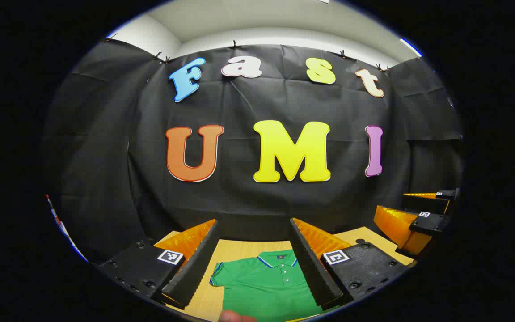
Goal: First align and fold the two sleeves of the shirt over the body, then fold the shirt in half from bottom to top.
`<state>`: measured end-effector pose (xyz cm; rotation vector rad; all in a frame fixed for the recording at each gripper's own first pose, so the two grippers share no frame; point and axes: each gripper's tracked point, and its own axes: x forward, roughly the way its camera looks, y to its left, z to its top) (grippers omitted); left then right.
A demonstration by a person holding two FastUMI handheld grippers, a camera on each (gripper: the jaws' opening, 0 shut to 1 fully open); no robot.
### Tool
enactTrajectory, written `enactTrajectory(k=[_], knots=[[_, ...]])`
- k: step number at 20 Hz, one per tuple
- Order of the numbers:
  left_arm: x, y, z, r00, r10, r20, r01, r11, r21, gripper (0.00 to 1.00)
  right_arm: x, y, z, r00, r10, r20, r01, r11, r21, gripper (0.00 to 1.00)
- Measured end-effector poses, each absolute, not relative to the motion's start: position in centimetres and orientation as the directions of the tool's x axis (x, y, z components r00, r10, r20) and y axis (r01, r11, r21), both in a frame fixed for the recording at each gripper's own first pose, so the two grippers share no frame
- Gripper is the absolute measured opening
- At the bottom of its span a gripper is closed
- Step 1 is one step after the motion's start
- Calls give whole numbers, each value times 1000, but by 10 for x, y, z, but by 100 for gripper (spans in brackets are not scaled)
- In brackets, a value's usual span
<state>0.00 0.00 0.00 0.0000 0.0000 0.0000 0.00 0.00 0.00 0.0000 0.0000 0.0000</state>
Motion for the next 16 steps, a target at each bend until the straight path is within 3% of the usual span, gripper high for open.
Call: enactTrajectory(k=[16], knots=[[12, -4, -12, 999, -22, -36, 21, 1000, -18, 98, 11, -19, -11, 999, -3, -47, 2, 1000, -4, 97]])
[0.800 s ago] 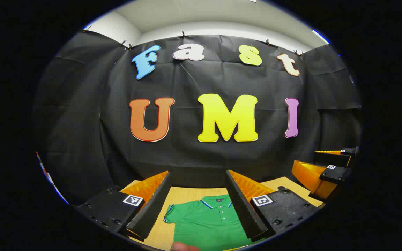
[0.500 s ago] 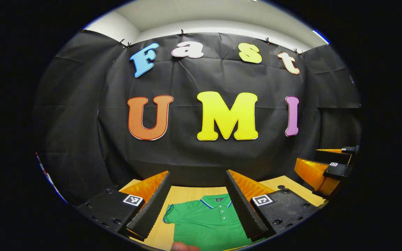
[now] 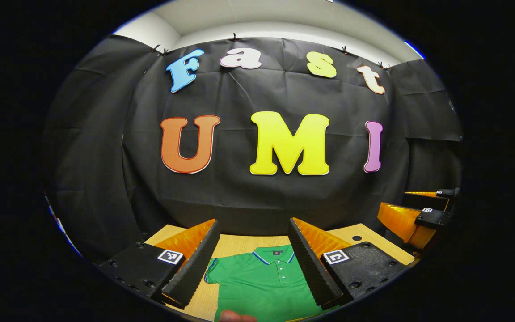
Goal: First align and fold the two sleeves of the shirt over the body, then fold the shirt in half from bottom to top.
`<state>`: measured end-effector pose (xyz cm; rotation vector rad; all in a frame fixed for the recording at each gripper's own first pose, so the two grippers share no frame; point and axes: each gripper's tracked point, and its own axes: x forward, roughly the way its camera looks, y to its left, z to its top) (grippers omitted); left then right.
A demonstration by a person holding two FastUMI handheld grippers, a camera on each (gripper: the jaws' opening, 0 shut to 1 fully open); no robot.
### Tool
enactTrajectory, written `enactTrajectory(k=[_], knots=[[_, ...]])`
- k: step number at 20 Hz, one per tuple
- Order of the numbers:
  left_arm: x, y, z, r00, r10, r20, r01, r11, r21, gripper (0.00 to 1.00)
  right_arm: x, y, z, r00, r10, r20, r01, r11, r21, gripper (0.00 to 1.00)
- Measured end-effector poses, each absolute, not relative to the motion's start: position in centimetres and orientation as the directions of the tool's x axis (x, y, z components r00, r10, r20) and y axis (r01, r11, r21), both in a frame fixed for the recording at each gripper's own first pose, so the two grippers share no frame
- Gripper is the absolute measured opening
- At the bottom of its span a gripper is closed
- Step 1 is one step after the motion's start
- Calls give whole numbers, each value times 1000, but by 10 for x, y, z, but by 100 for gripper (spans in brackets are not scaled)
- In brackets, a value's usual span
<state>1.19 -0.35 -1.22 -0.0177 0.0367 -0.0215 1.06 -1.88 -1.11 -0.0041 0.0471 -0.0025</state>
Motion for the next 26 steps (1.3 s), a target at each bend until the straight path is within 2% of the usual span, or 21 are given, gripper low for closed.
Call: enactTrajectory(k=[6, 13, 18, 26], knots=[[12, -6, -19, 998, -19, -59, 18, 1000, -4, 100, 21, -34, -28, 996, 10, -88, -10, 1000, -2, 97], [3, -2, -35, 995, 6, -97, -3, 999, 34, 98, 57, -91, -88, 976, -1, -219, 8, 999, 33, 97], [-9, 0, -50, 987, 43, -152, -44, 999, -4, 98, 105, -130, -140, 956, -5, -294, 10, 1000, 15, 98], [-30, 4, -87, 960, 124, -250, -123, 992, 21, 98, 192, -154, -233, 907, 33, -419, -37, 999, -3, 97]])
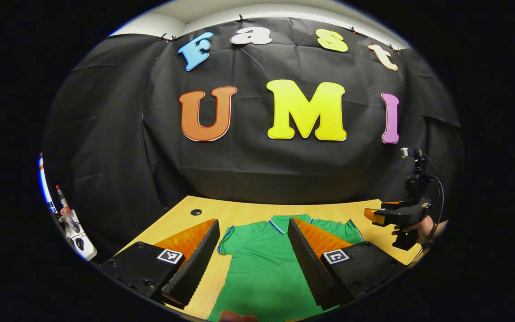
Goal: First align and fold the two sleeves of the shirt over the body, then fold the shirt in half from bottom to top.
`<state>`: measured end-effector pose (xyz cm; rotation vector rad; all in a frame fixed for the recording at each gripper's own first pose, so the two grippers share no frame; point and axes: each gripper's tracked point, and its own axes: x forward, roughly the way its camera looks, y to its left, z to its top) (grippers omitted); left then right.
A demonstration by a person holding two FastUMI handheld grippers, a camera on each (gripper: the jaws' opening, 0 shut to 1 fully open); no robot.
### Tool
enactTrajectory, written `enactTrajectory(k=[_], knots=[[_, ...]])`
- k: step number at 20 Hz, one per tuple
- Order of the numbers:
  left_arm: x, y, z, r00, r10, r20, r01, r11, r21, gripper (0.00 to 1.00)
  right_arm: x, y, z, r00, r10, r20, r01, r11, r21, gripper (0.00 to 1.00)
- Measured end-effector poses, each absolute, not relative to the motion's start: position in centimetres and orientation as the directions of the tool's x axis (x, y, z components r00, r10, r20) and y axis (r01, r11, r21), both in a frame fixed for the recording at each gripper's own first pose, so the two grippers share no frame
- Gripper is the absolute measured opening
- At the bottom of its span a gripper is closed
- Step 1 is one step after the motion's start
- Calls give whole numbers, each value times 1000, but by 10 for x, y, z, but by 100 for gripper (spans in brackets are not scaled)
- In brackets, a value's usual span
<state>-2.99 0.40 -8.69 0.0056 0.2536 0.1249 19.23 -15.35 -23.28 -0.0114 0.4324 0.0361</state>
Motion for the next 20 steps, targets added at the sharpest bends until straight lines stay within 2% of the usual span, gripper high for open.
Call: enactTrajectory(k=[5, 9, 13, 14, 16, 17, 19, 20], knots=[[-40, -9, -107, 948, 113, -296, -111, 994, 22, 98, 233, -159, -291, 872, 41, -488, -53, 999, -10, 97], [-43, -13, -124, 935, 120, -334, -113, 993, 40, 98, 264, -170, -336, 830, 31, -557, 1, 998, 57, 98], [-46, -15, -126, 935, 115, -337, -117, 993, 14, 98, 282, -172, -359, 799, 35, -600, 25, 996, 91, 93], [-46, -14, -126, 934, 119, -338, -120, 993, 19, 98, 283, -172, -362, 794, 35, -607, 26, 995, 92, 86], [-45, -14, -131, 930, 122, -347, -123, 992, 19, 98, 286, -167, -366, 780, 56, -623, 15, 994, 107, 84], [-45, -14, -132, 928, 123, -352, -126, 992, 14, 98, 284, -165, -368, 778, 56, -625, 11, 995, 103, 79], [-45, -15, -136, 925, 123, -360, -129, 992, 8, 98, 283, -163, -369, 773, 56, -632, -9, 997, 78, 80], [-45, -14, -136, 924, 123, -362, -129, 992, 8, 98, 282, -166, -375, 765, 43, -642, -17, 999, 47, 57]])
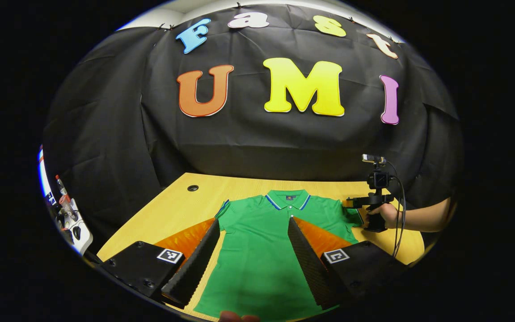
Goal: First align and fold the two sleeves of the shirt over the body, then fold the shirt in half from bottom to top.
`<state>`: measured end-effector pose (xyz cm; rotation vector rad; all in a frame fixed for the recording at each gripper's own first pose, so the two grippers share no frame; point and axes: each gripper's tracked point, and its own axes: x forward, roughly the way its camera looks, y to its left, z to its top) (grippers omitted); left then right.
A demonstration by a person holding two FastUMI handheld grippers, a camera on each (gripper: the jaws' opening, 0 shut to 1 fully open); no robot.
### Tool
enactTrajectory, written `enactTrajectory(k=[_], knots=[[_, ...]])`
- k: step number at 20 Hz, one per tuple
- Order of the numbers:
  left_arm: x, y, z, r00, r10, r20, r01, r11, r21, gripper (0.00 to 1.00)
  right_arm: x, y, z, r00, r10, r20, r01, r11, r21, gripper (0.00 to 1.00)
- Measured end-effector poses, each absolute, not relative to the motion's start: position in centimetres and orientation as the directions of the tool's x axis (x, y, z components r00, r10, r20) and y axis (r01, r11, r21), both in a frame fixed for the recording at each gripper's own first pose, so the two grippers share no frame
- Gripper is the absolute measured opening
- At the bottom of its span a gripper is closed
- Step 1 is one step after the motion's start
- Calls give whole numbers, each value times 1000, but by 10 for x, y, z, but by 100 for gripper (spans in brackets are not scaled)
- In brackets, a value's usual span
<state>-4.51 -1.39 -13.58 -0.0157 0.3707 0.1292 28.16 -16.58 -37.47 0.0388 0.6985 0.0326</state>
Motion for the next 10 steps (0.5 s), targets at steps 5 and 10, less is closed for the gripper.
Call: enactTrajectory(k=[5, 10], knots=[[-41, -9, -137, 922, 129, -364, -131, 991, 20, 98, 278, -157, -363, 739, 54, -671, -28, 998, 50, 1], [-39, 1, -139, 920, 136, -368, -144, 990, 6, 98, 280, -158, -324, 781, 46, -622, -28, 999, 39, 1]])
